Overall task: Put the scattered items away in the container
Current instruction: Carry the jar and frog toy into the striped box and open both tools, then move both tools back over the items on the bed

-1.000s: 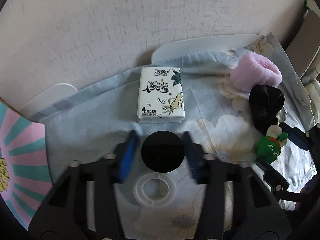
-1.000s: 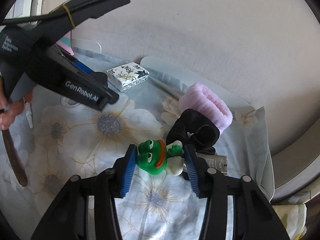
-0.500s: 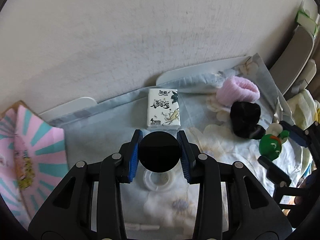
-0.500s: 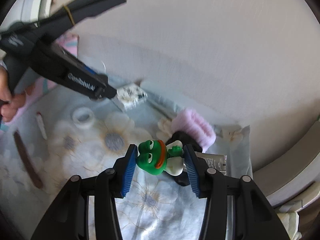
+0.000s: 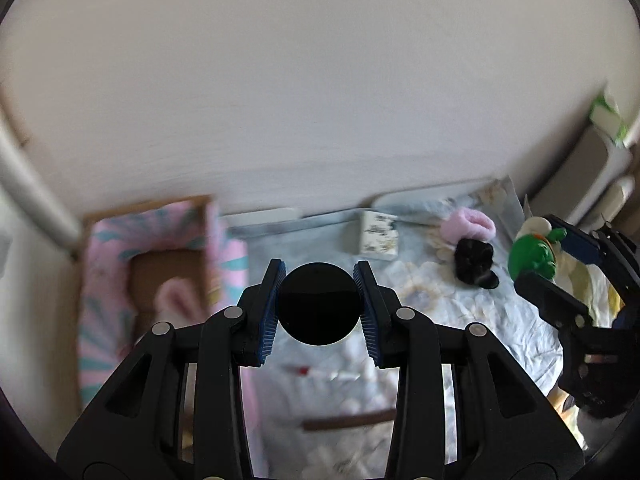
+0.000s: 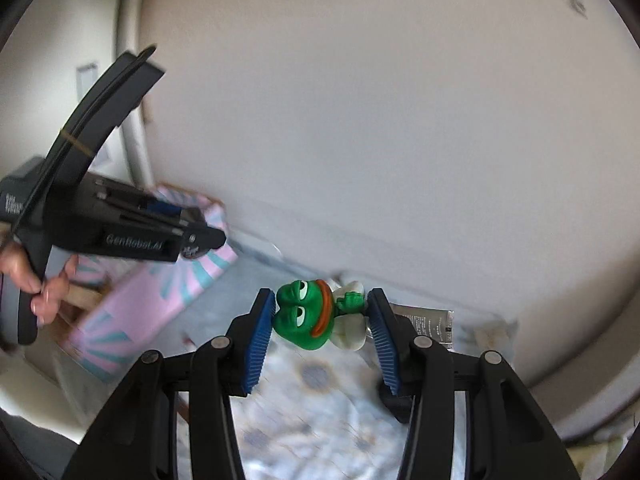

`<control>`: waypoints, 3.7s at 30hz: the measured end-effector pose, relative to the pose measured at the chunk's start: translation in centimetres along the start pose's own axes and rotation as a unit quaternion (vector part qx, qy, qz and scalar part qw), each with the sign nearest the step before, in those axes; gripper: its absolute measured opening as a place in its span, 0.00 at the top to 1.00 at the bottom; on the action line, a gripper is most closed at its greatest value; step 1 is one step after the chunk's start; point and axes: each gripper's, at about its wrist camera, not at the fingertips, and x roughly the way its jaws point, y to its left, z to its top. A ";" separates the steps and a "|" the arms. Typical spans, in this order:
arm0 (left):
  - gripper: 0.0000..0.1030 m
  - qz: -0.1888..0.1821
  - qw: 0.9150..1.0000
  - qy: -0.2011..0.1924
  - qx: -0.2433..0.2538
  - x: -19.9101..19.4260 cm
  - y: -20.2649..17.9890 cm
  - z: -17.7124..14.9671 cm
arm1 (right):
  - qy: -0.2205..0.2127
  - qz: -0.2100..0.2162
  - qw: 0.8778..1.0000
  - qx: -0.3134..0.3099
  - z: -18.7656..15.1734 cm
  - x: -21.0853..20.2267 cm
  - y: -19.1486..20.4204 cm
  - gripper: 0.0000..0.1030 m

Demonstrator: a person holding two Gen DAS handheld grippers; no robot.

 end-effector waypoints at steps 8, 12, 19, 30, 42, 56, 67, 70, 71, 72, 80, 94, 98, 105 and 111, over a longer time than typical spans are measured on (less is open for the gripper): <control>0.69 0.073 0.996 -0.007 -0.055 -5.6 6.4 -4.2 | -0.029 0.081 0.992 -0.096 3.5 1.5 7.0 0.58; 0.69 0.101 0.991 -0.004 -0.088 -7.2 9.3 -6.6 | -0.040 0.124 0.982 -0.136 5.0 2.4 10.4 0.58; 0.69 0.115 0.984 0.013 -0.132 -7.1 12.3 -10.3 | -0.057 0.186 0.961 -0.198 6.5 4.4 15.6 0.58; 0.69 0.099 0.984 0.040 -0.142 -4.0 13.3 -11.5 | -0.012 0.248 0.934 -0.256 6.4 10.5 19.4 0.58; 0.68 0.089 0.983 0.062 -0.147 -1.7 14.0 -11.7 | 0.035 0.265 0.926 -0.267 5.8 14.1 19.9 0.58; 0.02 0.102 0.985 0.041 -0.135 -2.9 13.7 -11.6 | 0.013 0.247 0.933 -0.262 7.1 12.9 19.7 0.43; 0.02 0.105 0.987 0.032 -0.116 -4.3 12.7 -11.8 | 0.008 0.227 0.941 -0.252 6.7 11.0 18.8 0.43; 0.02 0.116 0.987 0.032 -0.107 -4.7 12.5 -11.8 | 0.009 0.220 0.944 -0.244 6.6 10.5 18.4 0.43; 0.02 0.118 0.987 0.031 -0.106 -4.9 12.4 -11.9 | 0.012 0.215 0.947 -0.240 6.6 10.4 18.2 0.43; 0.02 0.119 0.987 0.030 -0.105 -5.2 12.4 -11.9 | 0.013 0.212 0.948 -0.235 6.6 10.2 18.0 0.43; 0.02 0.094 0.989 0.003 -0.113 -7.5 12.6 -10.2 | 0.010 0.164 0.973 -0.165 7.0 8.2 12.4 0.43; 0.02 0.031 0.999 -0.019 -0.003 -6.6 4.2 -4.9 | 0.024 -0.006 1.000 0.014 2.0 2.8 -3.9 0.43; 0.02 0.008 0.999 -0.016 0.028 -5.5 1.3 -3.7 | 0.032 -0.036 0.998 0.043 -0.3 1.4 -6.3 0.42; 0.02 -0.019 0.997 0.008 0.068 -1.9 -3.2 -1.7 | 0.055 -0.069 0.994 0.070 -3.1 0.5 -8.8 0.42; 0.02 -0.040 0.995 0.047 0.075 4.1 -5.7 1.1 | 0.082 -0.087 0.989 0.089 -4.2 2.4 -11.5 0.42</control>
